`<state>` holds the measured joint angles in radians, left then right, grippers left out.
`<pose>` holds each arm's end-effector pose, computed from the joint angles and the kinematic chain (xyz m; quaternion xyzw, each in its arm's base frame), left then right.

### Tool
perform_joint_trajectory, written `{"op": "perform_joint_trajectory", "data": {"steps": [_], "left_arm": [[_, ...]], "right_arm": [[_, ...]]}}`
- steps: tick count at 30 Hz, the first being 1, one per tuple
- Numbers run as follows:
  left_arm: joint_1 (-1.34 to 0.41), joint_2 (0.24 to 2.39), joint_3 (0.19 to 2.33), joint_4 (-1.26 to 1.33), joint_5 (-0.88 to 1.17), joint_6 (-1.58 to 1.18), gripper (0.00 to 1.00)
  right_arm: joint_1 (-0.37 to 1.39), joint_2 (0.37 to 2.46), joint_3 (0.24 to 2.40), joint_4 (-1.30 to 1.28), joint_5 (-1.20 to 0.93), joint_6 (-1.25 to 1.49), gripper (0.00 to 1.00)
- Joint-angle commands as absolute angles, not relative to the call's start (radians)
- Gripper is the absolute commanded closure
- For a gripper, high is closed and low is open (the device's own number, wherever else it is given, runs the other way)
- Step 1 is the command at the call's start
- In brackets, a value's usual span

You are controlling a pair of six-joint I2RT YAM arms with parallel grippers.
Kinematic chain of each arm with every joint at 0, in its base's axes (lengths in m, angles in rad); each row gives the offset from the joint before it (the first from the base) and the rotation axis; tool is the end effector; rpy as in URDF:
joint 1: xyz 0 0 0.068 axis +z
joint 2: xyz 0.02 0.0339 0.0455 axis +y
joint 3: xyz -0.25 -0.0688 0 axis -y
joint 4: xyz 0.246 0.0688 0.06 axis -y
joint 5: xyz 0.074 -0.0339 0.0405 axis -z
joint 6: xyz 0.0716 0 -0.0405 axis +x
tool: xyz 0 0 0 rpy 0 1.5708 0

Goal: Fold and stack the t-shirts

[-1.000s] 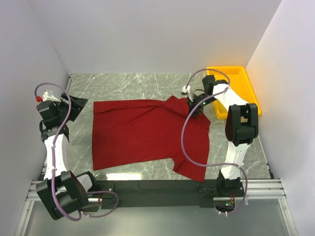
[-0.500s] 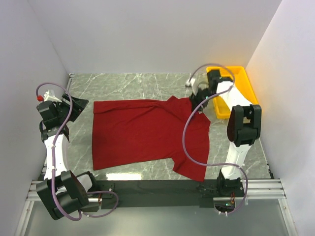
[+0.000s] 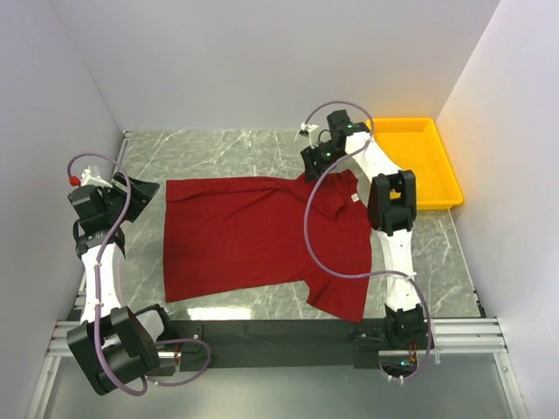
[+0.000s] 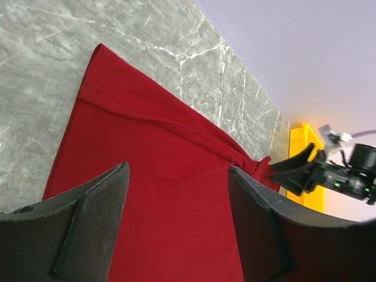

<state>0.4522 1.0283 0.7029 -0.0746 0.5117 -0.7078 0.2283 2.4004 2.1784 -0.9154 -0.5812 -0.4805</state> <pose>0.2572 0.0859 0.2527 -0.3249 0.7511 -0.2773 0.5033 0.4916 0.1546 0.1652 -0.3825 0.8561 0.2517 0.2395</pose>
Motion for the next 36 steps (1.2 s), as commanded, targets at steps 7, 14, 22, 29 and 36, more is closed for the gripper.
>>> {"op": "perform_joint_trajectory", "data": {"steps": [7, 14, 22, 29, 36], "left_arm": [[0.46, 1.009, 0.707, -0.064, 0.535, -0.683, 0.27], [0.459, 1.005, 0.695, -0.063, 0.537, -0.683, 0.27], [0.462, 1.002, 0.698, -0.075, 0.541, -0.68, 0.27], [0.462, 0.994, 0.696, -0.081, 0.545, -0.68, 0.27], [0.46, 0.992, 0.698, -0.084, 0.546, -0.678, 0.27]], "right_arm": [[0.244, 2.441, 2.289, -0.855, -0.442, -0.411, 0.35], [0.242, 2.457, 2.293, -0.842, -0.455, -0.459, 0.33], [0.259, 2.528, 2.375, -0.92, -0.517, -0.526, 0.33], [0.27, 2.542, 2.39, -0.982, -0.525, -0.584, 0.41], [0.268, 2.476, 2.335, -0.97, -0.574, -0.612, 0.87]]}}
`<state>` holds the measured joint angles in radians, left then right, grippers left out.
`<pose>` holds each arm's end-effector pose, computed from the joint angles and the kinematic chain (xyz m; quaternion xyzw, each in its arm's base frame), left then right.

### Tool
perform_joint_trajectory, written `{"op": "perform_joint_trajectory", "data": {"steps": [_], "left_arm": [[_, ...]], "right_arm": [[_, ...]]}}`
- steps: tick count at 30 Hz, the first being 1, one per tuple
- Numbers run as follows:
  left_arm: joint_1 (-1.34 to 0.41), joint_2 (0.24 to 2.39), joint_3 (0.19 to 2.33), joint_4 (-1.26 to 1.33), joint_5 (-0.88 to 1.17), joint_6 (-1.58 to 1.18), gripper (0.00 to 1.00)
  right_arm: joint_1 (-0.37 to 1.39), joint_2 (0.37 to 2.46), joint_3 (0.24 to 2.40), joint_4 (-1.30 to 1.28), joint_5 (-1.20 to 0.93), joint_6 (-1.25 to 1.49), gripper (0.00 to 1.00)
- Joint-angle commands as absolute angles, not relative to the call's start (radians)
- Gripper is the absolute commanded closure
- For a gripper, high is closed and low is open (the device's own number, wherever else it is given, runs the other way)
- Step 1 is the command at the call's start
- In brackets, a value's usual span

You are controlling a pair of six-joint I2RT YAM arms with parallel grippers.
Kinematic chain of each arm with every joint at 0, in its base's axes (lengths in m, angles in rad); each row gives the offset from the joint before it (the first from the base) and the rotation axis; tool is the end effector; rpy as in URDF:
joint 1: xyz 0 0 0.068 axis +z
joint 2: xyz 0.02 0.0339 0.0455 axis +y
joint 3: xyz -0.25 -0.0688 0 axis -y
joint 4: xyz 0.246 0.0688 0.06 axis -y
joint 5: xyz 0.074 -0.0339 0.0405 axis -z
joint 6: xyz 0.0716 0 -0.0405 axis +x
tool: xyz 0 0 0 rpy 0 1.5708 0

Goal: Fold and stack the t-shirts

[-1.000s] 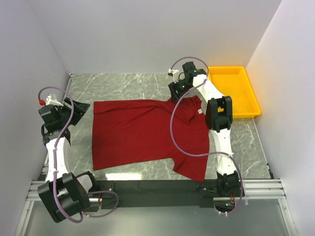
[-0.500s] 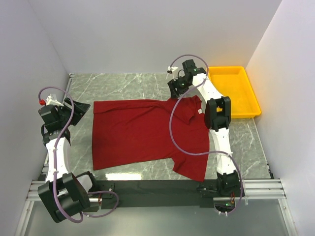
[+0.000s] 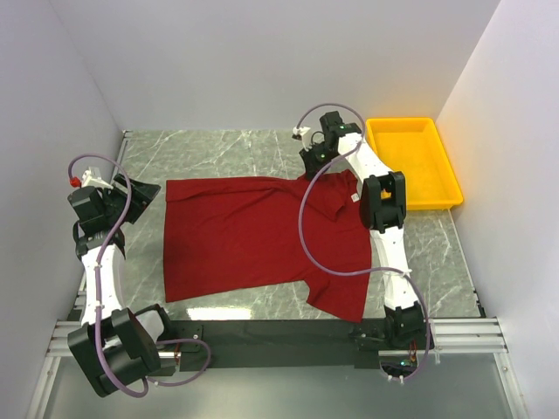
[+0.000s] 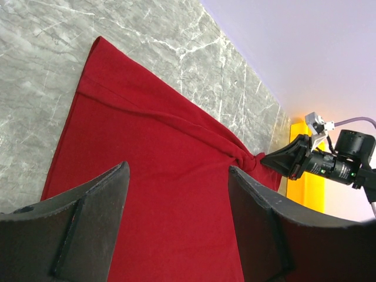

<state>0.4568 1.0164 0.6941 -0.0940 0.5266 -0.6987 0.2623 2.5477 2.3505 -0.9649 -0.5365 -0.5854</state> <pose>0.2537 0.0846 0.2501 -0.3229 0.7553 -0.2801 0.4967 0.5063 0.1738 0.1397 -0.4373 0.8385 0.2247 0.2349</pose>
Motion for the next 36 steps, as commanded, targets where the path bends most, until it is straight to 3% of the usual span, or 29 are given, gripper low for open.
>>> {"op": "perform_joint_trajectory", "data": {"steps": [1, 6, 31, 34, 36], "left_arm": [[0.462, 0.991, 0.699, -0.086, 0.546, -0.678, 0.27], [0.462, 0.985, 0.701, -0.092, 0.548, -0.673, 0.27], [0.466, 1.008, 0.669, -0.077, 0.601, -0.675, 0.27], [0.466, 1.011, 0.658, -0.075, 0.604, -0.673, 0.27], [0.468, 1.015, 0.655, -0.072, 0.609, -0.672, 0.27]], "right_arm": [[0.27, 2.467, 2.318, -0.957, -0.575, -0.615, 0.89], [0.268, 2.36, 2.255, -0.916, -0.598, -0.624, 1.0], [0.371, 1.967, 1.715, -0.982, -0.641, -0.821, 1.0], [0.419, 1.921, 1.635, -1.012, -0.605, -0.897, 0.88], [0.449, 1.881, 1.586, -1.031, -0.597, -0.923, 0.75]]}}
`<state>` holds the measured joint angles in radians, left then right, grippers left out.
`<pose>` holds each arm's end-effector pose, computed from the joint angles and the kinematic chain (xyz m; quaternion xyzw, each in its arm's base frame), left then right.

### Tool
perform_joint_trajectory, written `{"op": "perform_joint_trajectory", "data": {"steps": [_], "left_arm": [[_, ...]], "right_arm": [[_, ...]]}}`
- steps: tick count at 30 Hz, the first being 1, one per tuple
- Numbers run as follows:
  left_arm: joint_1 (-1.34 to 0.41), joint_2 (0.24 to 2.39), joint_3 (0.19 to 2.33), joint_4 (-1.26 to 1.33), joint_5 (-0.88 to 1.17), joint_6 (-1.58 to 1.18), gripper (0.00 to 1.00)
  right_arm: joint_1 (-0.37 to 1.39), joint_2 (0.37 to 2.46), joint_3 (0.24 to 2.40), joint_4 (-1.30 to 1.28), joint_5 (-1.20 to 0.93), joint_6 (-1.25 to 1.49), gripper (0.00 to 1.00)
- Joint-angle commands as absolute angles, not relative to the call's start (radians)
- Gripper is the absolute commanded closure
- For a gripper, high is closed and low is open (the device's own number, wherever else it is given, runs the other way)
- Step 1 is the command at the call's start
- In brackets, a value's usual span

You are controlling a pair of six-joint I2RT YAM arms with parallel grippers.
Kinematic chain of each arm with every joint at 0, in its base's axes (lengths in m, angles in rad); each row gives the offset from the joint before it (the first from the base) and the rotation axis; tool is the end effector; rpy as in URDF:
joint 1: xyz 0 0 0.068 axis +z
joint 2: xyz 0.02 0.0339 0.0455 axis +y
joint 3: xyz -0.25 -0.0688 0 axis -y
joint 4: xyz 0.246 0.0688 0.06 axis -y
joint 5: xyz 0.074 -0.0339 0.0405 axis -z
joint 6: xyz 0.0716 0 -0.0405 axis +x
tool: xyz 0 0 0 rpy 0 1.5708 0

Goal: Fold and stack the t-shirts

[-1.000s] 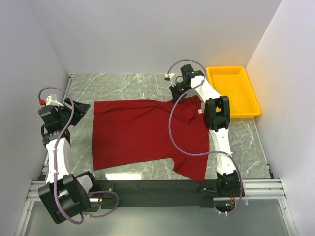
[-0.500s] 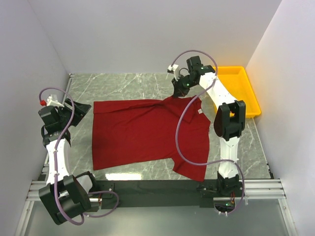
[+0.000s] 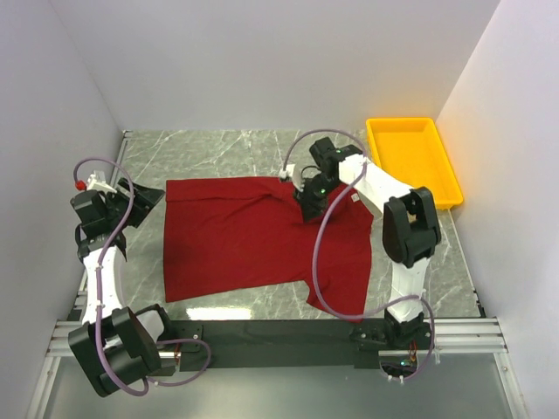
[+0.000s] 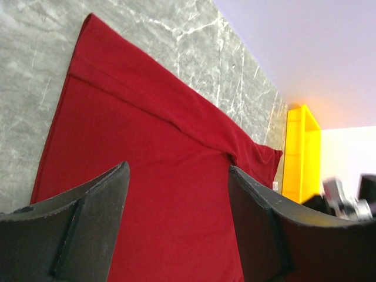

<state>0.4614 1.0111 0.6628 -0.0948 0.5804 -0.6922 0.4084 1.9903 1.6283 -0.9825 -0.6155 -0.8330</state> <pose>0.2502 0.0806 0.2404 -0.3135 0.7622 -0.2992 0.4808 0.3533 0.1979 0.1817 -0.5786 0.7504 0.2715 0.1686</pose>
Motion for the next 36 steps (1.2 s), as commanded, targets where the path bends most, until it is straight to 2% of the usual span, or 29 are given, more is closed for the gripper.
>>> {"op": "perform_joint_trajectory", "data": {"steps": [1, 2, 6, 13, 17, 23, 31, 36], "left_arm": [[0.468, 1.022, 0.653, -0.072, 0.609, -0.67, 0.27], [0.468, 1.023, 0.652, -0.071, 0.614, -0.67, 0.27], [0.468, 1.037, 0.649, -0.063, 0.621, -0.672, 0.27], [0.469, 1.043, 0.661, -0.101, 0.607, -0.644, 0.27], [0.469, 1.043, 0.644, -0.1, 0.614, -0.646, 0.27], [0.472, 1.04, 0.621, -0.077, 0.627, -0.663, 0.27], [0.472, 1.035, 0.617, -0.084, 0.634, -0.66, 0.27], [0.474, 1.023, 0.611, -0.092, 0.627, -0.661, 0.27]], "right_arm": [[0.457, 1.867, 1.572, -1.034, -0.594, -0.93, 0.69], [0.463, 1.853, 1.562, -1.037, -0.592, -0.937, 0.61], [0.457, 1.83, 1.587, -1.043, -0.589, -0.89, 0.5], [0.243, 1.884, 1.693, -0.916, -0.623, -0.507, 0.54], [0.109, 1.879, 1.632, -0.828, -0.546, -0.336, 0.55], [0.026, 1.916, 1.594, -0.701, -0.514, -0.166, 0.54], [0.017, 2.224, 1.992, -0.813, -0.489, -0.019, 0.56], [0.017, 2.295, 2.051, -0.834, -0.446, -0.003, 0.57]]}}
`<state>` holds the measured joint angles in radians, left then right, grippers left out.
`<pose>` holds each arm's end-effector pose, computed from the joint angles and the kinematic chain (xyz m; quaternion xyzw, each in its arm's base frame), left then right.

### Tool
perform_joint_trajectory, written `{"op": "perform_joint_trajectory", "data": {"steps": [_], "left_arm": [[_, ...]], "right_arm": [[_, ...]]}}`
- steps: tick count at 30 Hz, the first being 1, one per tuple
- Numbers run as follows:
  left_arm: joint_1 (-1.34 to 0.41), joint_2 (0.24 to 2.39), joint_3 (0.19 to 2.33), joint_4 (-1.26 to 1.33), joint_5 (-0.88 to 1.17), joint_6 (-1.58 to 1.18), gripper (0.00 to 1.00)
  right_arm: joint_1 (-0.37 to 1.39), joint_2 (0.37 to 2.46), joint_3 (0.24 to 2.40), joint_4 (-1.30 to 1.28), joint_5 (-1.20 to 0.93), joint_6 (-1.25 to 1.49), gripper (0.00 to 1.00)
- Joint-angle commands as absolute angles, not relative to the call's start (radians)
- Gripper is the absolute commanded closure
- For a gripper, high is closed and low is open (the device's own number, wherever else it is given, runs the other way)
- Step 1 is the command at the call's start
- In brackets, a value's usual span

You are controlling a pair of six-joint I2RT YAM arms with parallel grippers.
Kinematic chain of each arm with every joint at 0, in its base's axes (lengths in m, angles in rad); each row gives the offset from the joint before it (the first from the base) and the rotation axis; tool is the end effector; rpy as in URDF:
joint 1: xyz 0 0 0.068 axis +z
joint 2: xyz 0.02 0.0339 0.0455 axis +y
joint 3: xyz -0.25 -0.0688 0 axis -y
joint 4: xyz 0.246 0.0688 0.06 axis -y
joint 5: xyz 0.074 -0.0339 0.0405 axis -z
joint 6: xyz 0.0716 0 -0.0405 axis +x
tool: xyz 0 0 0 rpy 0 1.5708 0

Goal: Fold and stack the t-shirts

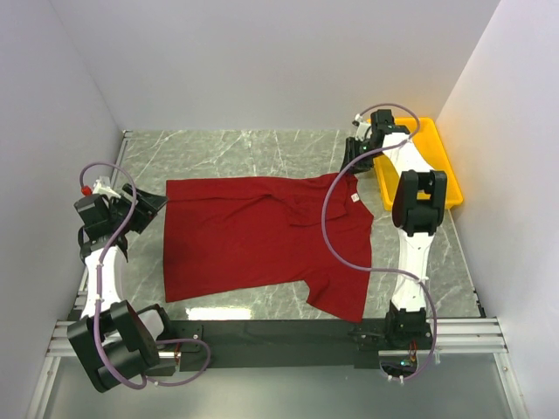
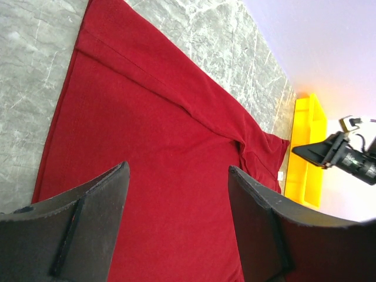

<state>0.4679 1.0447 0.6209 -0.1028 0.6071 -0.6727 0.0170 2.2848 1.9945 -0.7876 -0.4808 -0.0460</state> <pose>0.2489 0.0800 0.2165 -0.3211 0.7767 -0.3064 0.4469 0.5010 0.0416 0.1684 -0.0877 0.9396 0.2274 0.2403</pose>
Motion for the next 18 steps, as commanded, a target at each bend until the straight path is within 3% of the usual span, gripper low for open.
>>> {"op": "perform_joint_trajectory", "data": {"steps": [1, 18], "left_arm": [[0.474, 1.023, 0.607, -0.091, 0.627, -0.663, 0.27], [0.474, 1.089, 0.63, -0.063, 0.629, -0.672, 0.27]], "right_arm": [[0.017, 2.299, 2.052, -0.839, -0.434, -0.006, 0.57], [0.028, 2.382, 2.078, -0.87, -0.403, -0.009, 0.64]]}}
